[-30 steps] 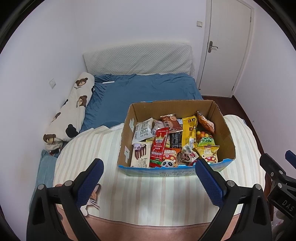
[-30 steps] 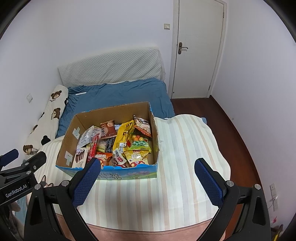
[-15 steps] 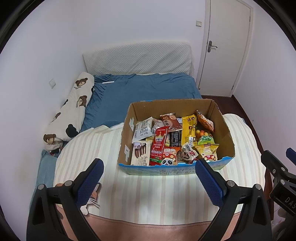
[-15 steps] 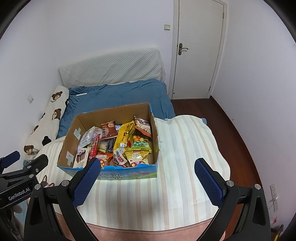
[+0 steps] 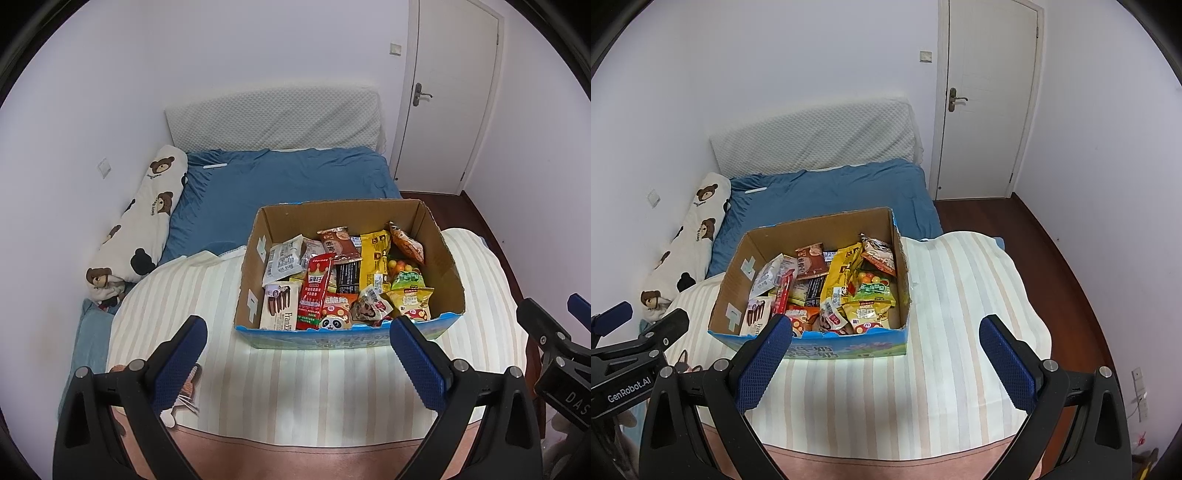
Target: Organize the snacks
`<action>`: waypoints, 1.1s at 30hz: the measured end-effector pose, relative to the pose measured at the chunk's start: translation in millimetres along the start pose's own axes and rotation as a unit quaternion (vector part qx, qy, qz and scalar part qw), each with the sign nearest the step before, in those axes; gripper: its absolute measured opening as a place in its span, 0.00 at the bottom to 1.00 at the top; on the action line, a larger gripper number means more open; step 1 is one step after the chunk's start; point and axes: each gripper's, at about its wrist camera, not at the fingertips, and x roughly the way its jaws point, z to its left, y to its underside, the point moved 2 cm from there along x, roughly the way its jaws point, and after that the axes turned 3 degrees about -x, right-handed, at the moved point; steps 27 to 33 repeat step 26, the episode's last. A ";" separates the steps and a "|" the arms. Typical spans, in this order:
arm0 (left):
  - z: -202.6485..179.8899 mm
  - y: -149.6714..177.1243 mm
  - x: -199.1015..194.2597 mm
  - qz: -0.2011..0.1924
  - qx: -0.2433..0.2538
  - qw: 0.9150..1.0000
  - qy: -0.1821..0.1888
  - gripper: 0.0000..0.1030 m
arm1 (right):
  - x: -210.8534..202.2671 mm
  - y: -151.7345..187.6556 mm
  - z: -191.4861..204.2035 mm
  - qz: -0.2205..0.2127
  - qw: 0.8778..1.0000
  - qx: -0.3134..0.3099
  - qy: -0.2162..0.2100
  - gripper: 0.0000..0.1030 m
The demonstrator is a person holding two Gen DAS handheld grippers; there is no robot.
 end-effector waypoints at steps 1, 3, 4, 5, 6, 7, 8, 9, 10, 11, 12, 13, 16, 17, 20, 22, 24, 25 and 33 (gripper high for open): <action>0.2 -0.1 -0.3 0.000 0.000 1.000 0.001 0.99 | 0.0 -1.0 -0.6 0.000 1.000 0.001 -0.002 1.00; 0.1 0.2 -0.5 0.000 0.001 1.000 0.002 0.99 | -1.1 -0.1 0.3 0.000 1.000 0.000 -0.001 1.00; 0.5 0.1 -1.0 -0.001 0.001 1.000 0.001 0.99 | -1.1 -0.7 -0.4 -0.001 1.000 0.000 -0.001 1.00; 0.1 0.1 -1.0 0.000 0.001 1.000 0.001 0.99 | -1.1 0.5 0.5 0.000 1.000 0.002 -0.002 1.00; 0.1 -0.4 -1.3 0.000 0.002 1.000 0.002 0.99 | -1.3 -0.2 0.3 0.000 1.000 0.001 -0.002 1.00; 0.4 -1.0 -1.6 0.000 0.001 1.000 0.002 0.99 | -1.7 -0.3 1.0 -0.001 1.000 0.000 -0.003 1.00; 0.0 -0.2 -1.5 -0.001 0.001 1.000 0.001 0.99 | -1.7 -0.3 0.9 -0.001 1.000 0.000 -0.003 1.00; -0.1 -0.2 -1.4 -0.001 0.002 1.000 0.002 0.99 | -2.3 -0.4 1.1 -0.001 1.000 -0.001 -0.004 1.00; -0.1 -0.2 -1.4 -0.001 0.002 1.000 0.001 0.99 | -2.7 -0.5 1.3 -0.002 1.000 -0.001 -0.004 1.00; 0.0 -0.2 -1.4 -0.001 0.001 1.000 0.001 0.99 | -3.1 -1.0 1.6 -0.002 1.000 -0.003 -0.005 1.00; 0.2 -0.5 -1.8 -0.002 0.001 1.000 0.001 0.99 | -3.1 -1.7 1.4 -0.002 1.000 -0.003 -0.006 1.00; -0.6 -0.3 -2.0 -0.002 0.002 1.000 0.002 0.99 | -3.3 -1.5 1.9 -0.002 1.000 -0.004 -0.006 1.00; -0.9 -0.3 -2.6 -0.004 0.004 1.000 0.002 0.99 | -3.5 -1.8 2.0 -0.004 1.000 -0.005 -0.008 1.00; -1.5 -0.6 -3.0 -0.004 0.004 1.000 0.002 0.99 | -3.8 -2.0 1.9 -0.005 1.000 -0.005 -0.009 1.00; -2.5 -1.2 -3.5 -0.005 0.005 1.000 0.003 0.99 | -3.7 -2.0 1.9 -0.005 1.000 -0.005 -0.009 1.00; -3.1 -1.6 -3.6 -0.007 0.006 1.000 0.003 0.99 | -4.0 -2.3 2.1 -0.004 1.000 -0.006 -0.010 1.00; -3.4 -1.8 -4.0 -0.008 0.006 1.000 0.003 0.99 | -4.1 -2.9 2.1 -0.005 1.000 -0.007 -0.010 1.00; -3.4 -1.4 -4.3 -0.008 0.006 1.000 0.003 0.99 | -4.3 -2.2 2.3 -0.004 1.000 -0.006 -0.011 1.00; -3.5 -1.1 -4.6 -0.009 0.007 1.000 0.003 0.99 | -4.5 -2.2 2.3 -0.005 1.000 -0.005 -0.011 1.00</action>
